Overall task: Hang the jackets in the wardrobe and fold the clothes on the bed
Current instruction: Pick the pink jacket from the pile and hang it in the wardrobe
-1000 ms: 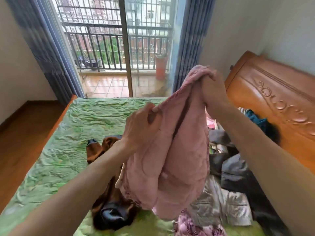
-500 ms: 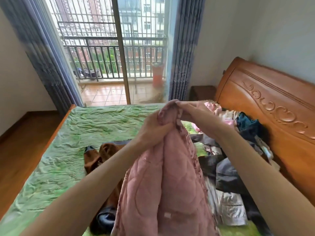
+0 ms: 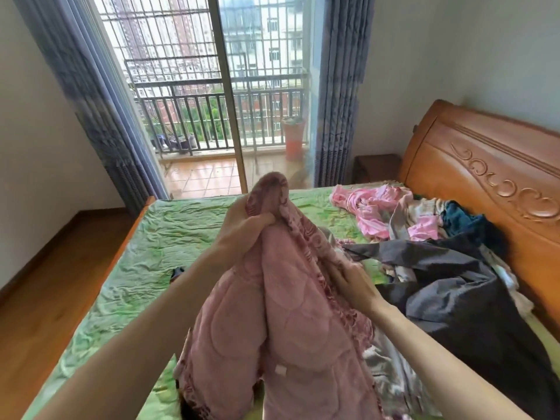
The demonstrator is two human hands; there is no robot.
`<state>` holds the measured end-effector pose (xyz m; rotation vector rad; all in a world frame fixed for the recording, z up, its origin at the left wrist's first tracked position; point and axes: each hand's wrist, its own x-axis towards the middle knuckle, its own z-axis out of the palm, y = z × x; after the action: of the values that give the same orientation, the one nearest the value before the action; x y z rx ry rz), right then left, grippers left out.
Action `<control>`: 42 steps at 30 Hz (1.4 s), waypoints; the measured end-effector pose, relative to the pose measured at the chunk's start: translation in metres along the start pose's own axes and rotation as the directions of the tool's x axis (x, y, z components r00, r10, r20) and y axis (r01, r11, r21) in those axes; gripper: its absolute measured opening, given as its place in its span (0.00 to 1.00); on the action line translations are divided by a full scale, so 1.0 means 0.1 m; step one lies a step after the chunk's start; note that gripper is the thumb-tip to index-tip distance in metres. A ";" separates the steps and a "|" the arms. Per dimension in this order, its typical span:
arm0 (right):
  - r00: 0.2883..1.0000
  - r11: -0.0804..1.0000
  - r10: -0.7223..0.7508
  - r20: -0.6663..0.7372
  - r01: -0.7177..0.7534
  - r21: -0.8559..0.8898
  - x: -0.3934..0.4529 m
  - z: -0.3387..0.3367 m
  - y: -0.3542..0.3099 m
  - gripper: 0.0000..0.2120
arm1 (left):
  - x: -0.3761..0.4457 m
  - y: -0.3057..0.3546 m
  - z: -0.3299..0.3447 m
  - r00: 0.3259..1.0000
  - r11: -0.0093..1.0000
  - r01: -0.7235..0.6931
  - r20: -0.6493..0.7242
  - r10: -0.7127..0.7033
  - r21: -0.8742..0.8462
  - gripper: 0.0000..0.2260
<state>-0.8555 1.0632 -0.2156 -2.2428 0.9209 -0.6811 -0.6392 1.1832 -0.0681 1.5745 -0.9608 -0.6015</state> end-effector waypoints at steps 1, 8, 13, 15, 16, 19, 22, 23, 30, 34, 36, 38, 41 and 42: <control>0.998 0.999 -0.054 -0.042 0.053 -0.008 0.03 0.01 -0.04 0.07 | 0.02 -0.07 -0.09 0.999 0.997 0.011 0.030 -0.013 0.074 0.08; 0.995 0.987 -0.103 -0.013 0.100 -0.123 0.29 0.01 -0.38 0.15 | 0.03 -0.36 -0.47 0.971 0.917 -0.126 0.236 0.036 0.379 0.31; 0.976 0.970 -0.215 -0.032 0.210 -0.127 0.45 -0.01 -0.78 0.20 | -0.04 -0.37 -0.29 0.894 0.637 -0.383 0.443 0.072 0.669 0.28; 0.966 0.962 -0.255 -0.047 0.249 -0.109 0.43 -0.08 -0.92 0.19 | -0.05 -0.38 -0.18 0.868 0.610 -0.443 0.485 0.108 0.657 0.12; 0.962 0.960 -0.268 -0.056 0.261 -0.105 0.40 -0.13 -0.96 0.19 | -0.04 -0.38 -0.16 0.861 0.631 -0.458 0.488 0.140 0.626 0.05; 0.965 0.968 -0.250 -0.073 0.248 -0.031 0.33 -0.28 -0.92 0.20 | 0.04 -0.31 -0.19 0.862 0.709 -0.463 0.458 0.219 0.532 0.12; 0.980 0.980 -0.189 -0.056 0.192 0.052 0.19 -0.34 -0.72 0.18 | 0.10 -0.19 -0.19 0.838 0.745 -0.477 0.498 0.224 0.467 0.08; 0.988 0.986 -0.151 -0.011 0.152 0.065 0.13 -0.32 -0.59 0.16 | 0.12 -0.16 -0.19 0.836 0.753 -0.480 0.495 0.236 0.450 0.09; 0.933 0.971 0.115 0.340 -0.178 0.161 -0.13 -0.09 0.00 0.13 | 0.15 -0.19 -0.50 0.916 0.689 -0.394 0.317 0.245 0.608 0.13; 0.950 0.967 0.026 0.311 -0.102 0.232 0.04 -0.10 -0.39 0.10 | 0.19 -0.51 -0.75 0.967 0.633 -0.241 0.235 0.095 0.735 0.15; 0.942 0.962 -0.025 0.334 -0.067 0.263 0.15 -0.06 -0.59 0.09 | 0.15 -0.64 -0.80 0.978 0.656 -0.174 0.205 0.030 0.735 0.20; 0.937 0.957 -0.041 0.347 -0.063 0.283 0.23 -0.01 -0.79 0.07 | 0.06 -0.74 -0.74 0.965 0.648 -0.219 0.259 0.034 0.730 0.20; 0.935 0.962 -0.070 0.348 -0.028 0.271 0.31 0.08 -1.04 0.08 | -0.10 -0.84 -0.51 0.890 0.661 -0.385 0.448 0.082 0.644 0.27; 0.930 0.964 -0.085 0.357 -0.014 0.265 0.32 0.10 -1.10 0.08 | -0.14 -0.86 -0.44 0.865 0.694 -0.412 0.493 0.094 0.591 0.26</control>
<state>-0.7815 1.1054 -0.1382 -2.0540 0.5686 -0.3543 -0.5890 1.2215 -0.1422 1.9241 -1.8821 -0.4053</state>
